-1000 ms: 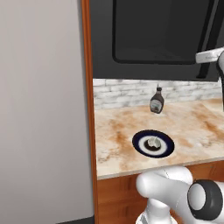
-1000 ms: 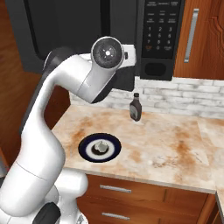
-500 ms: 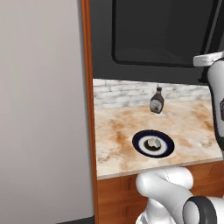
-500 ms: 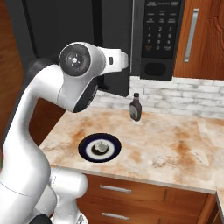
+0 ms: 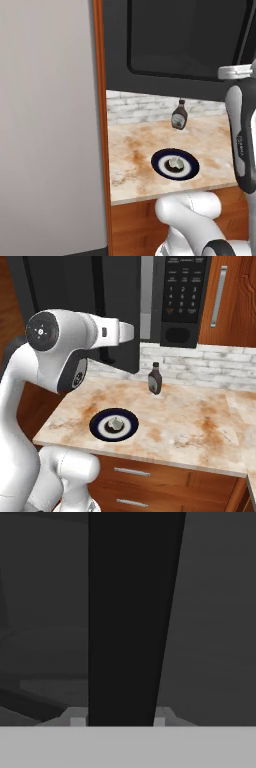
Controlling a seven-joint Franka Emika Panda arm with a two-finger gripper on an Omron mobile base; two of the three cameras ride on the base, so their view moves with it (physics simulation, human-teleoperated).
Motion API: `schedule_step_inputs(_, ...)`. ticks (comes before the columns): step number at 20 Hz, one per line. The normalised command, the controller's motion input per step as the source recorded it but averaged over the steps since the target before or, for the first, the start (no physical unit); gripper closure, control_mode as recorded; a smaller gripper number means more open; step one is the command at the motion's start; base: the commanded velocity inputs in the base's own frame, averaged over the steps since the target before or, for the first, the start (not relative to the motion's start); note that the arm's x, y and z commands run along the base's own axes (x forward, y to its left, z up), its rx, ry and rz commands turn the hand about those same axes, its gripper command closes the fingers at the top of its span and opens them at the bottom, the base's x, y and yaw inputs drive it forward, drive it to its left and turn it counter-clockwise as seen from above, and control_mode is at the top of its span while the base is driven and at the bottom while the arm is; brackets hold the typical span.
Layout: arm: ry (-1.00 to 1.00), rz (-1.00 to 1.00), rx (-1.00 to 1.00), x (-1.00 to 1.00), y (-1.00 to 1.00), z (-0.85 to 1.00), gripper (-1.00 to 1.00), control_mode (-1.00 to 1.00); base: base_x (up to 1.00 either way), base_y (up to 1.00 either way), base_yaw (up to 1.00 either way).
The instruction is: Pick the garlic from the counter and place it in the microwave. Then turn on the microwave.
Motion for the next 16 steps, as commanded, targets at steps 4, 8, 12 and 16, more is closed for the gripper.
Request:
schedule_step_inputs(4, -0.07, -0.22, -0.02, -0.49, 0.09, 0.21, 1.00, -1.00, 0.00, 0.00, 0.00)
schedule_step_inputs(8, -0.10, -0.21, -0.08, -0.44, 0.11, 0.25, 1.00, -1.00, 0.00, 0.00, 0.00)
schedule_step_inputs(12, -0.09, -0.22, -0.08, -0.41, 0.09, 0.27, 1.00, -1.00, 0.00, 0.00, 0.00)
schedule_step_inputs(16, -0.06, -0.23, -0.06, -0.39, 0.11, 0.30, 1.00, -1.00, 0.00, 0.00, 0.00)
